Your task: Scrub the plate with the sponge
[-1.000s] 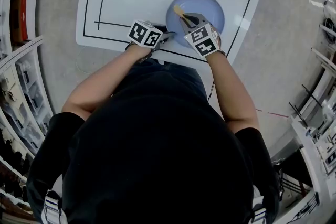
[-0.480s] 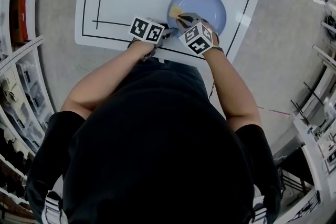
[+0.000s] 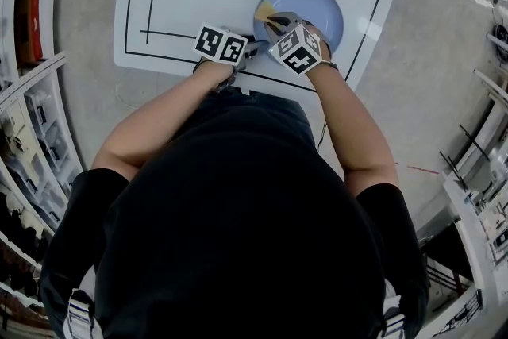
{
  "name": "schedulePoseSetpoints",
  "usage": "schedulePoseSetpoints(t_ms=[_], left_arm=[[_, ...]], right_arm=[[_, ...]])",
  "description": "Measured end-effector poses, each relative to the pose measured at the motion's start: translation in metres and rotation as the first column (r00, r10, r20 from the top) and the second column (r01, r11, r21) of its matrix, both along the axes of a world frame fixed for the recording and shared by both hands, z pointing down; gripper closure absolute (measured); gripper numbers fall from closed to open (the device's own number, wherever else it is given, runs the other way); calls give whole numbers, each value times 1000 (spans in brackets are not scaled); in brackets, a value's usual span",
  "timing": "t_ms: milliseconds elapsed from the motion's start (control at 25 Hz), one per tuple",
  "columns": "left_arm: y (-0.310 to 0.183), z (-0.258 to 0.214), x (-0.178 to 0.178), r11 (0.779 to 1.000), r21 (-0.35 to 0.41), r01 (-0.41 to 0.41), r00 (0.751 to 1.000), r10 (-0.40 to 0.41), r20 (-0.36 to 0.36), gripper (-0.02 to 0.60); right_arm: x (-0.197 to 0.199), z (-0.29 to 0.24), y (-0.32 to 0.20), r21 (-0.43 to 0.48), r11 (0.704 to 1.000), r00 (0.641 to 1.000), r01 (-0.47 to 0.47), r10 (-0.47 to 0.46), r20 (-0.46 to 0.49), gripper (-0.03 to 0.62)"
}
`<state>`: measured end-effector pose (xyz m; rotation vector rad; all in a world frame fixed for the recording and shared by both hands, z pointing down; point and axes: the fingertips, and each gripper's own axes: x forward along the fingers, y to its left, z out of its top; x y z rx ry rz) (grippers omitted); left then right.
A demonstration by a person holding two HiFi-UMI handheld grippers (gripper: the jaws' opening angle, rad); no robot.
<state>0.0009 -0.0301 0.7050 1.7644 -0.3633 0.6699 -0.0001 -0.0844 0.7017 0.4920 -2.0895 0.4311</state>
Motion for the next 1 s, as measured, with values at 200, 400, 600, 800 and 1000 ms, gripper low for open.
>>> schedulePoseSetpoints(t_ms=[200,400,600,800,1000], left_arm=[[-5,-1,-3,999,-12,47,999,-47,-10,476],[-12,-2,-6,996,-16,87,996,-87,-21,485],[-21,-2,-8,990,-14,137,990,-137,-25,497],[-29,-3,-8,985,-8,171,985,-171,-29,506],[-42,-4,-10,982,11,191,981,-190,-27,518]], right_arm=[[1,-1,-14,18,1000,1000,-13,14,-8,563],[9,-1,-29,35,999,999,-42,42,-23,563],[23,-1,-42,46,996,996,-81,82,-39,563],[43,0,-52,60,990,990,-125,129,-62,563],[69,1,-56,62,983,979,-175,180,-91,563]])
